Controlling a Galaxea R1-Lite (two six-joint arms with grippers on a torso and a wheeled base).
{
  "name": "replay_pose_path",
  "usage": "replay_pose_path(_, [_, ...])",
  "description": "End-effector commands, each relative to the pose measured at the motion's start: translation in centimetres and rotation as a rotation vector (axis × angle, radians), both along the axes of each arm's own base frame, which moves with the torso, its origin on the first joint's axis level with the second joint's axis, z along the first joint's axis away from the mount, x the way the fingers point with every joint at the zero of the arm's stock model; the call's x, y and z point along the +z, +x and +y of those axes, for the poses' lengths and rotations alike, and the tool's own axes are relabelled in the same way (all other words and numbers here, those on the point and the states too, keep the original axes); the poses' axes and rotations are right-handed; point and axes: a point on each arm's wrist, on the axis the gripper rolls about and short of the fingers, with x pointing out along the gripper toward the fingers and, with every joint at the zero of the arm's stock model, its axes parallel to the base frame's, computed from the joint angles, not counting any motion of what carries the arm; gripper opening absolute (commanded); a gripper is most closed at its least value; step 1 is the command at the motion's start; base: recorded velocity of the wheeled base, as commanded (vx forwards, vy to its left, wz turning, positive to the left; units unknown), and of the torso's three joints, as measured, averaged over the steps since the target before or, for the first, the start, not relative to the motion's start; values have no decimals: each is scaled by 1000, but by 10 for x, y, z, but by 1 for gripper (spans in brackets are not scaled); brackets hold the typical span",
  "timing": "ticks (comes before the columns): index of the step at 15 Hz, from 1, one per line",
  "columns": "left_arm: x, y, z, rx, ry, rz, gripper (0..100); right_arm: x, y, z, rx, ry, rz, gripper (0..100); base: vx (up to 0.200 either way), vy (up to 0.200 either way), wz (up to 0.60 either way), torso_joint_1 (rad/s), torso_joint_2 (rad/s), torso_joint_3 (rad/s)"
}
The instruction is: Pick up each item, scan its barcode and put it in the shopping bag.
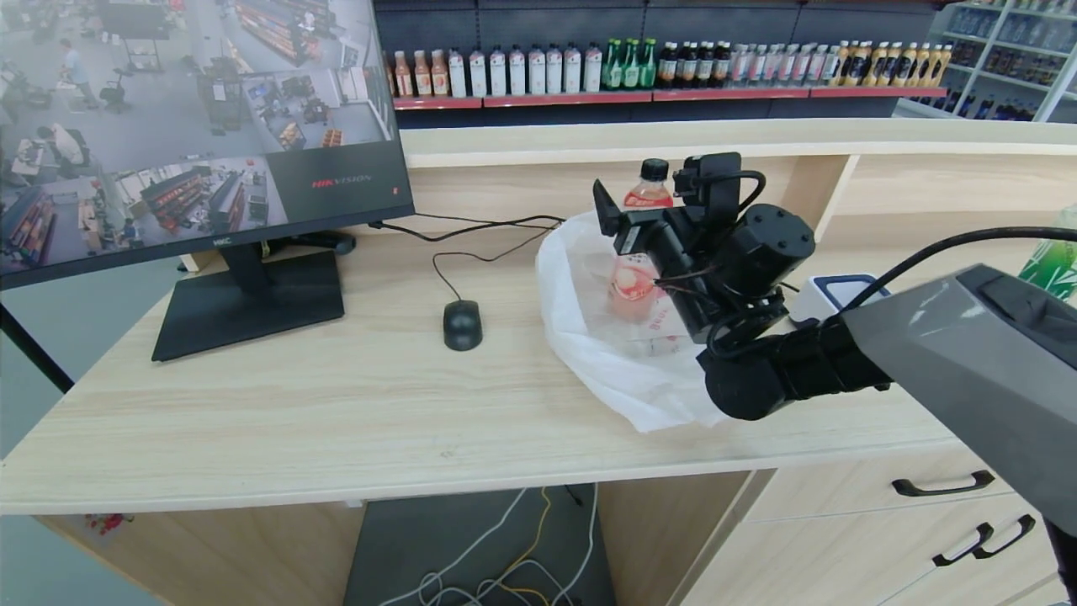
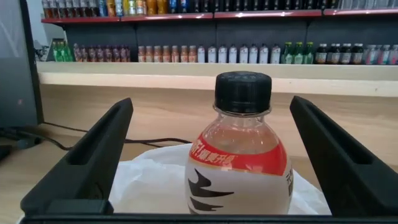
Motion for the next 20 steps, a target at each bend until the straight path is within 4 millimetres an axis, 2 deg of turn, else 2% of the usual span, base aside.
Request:
replay_pose_path(1, [0,0,0,0,2,0,100,13,-16,0,16,4,-5,100,0,0,0,0,0,0])
replay_pose_path(3, [0,0,0,0,2,0,100,15,-22,-3,17,2,3,100,0,0,0,0,0,0])
replay_pose_path(5, [0,0,0,0,2,1,100,26,-37,-11,22,16,-4,100,0,0,0,0,0,0])
replay_pose_path(7, [0,0,0,0,0,1,100,28,-57,-21,26,18,1,100,0,0,0,0,0,0])
replay_pose_path(9, [0,0,0,1,0,0,100,20,-79,-31,38,33,9,100,0,0,0,0,0,0])
replay_pose_path(12, [0,0,0,1,-1,1,100,-4,-117,-50,62,24,104,100,0,0,0,0,0,0])
replay_pose_path(15, [0,0,0,1,-7,0,100,-4,-149,-64,106,67,154,100,0,0,0,0,0,0])
replay_pose_path(18, [0,0,0,1,-20,0,100,5,-151,-64,115,86,125,100,0,0,0,0,0,0])
replay_pose_path(20, [0,0,0,3,-21,0,100,0,-153,-62,123,76,145,100,0,0,0,0,0,0])
